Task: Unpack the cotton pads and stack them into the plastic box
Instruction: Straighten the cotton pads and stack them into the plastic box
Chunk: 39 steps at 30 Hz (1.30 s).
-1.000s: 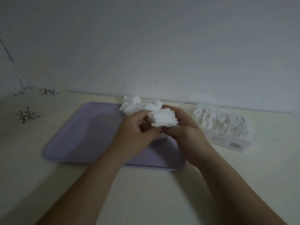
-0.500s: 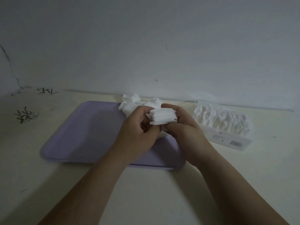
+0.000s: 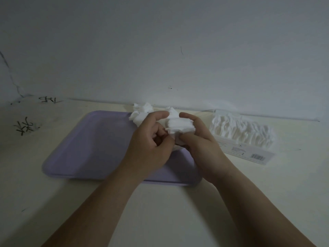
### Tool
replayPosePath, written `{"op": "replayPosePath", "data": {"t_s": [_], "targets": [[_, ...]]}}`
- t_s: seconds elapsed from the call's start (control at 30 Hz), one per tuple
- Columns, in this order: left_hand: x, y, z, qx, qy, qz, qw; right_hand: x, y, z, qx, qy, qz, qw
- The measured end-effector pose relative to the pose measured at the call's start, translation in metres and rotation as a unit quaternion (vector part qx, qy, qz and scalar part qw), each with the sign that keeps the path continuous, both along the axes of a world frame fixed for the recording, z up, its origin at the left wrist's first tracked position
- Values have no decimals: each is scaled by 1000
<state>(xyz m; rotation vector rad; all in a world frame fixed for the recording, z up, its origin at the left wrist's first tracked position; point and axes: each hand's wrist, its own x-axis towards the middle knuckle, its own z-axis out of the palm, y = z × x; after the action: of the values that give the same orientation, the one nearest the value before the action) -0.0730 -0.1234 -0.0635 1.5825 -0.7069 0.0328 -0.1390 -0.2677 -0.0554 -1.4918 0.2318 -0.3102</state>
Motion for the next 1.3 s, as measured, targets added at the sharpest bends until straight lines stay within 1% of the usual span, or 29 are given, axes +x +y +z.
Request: {"op": "replayPosePath", "data": {"t_s": [0.13, 0.33, 0.47, 0.6, 0.9, 1.03, 1.13, 1.3], "targets": [[-2, 1, 3, -15, -5, 33, 999, 0, -1, -1, 10, -7, -18, 1000], [0, 0, 3, 9, -10, 61, 998, 2, -2, 0, 57, -20, -6, 998], [0, 1, 6, 22, -28, 67, 997, 3, -1, -1, 55, -27, -10, 998], [4, 2, 6, 18, 2, 55, 998, 2, -3, -1, 9, -53, -8, 999], [2, 1, 10, -3, 68, 61, 996, 0, -3, 3, 69, -39, 32, 996], [-3, 2, 14, -14, 83, 48, 995, 0, -2, 2, 70, -51, 39, 996], [-3, 1, 14, -10, 57, 52, 997, 1, -2, 0, 64, -60, 38, 995], [-5, 0, 11, 20, -34, 90, 995, 0, 0, -1, 68, -61, 35, 995]]}}
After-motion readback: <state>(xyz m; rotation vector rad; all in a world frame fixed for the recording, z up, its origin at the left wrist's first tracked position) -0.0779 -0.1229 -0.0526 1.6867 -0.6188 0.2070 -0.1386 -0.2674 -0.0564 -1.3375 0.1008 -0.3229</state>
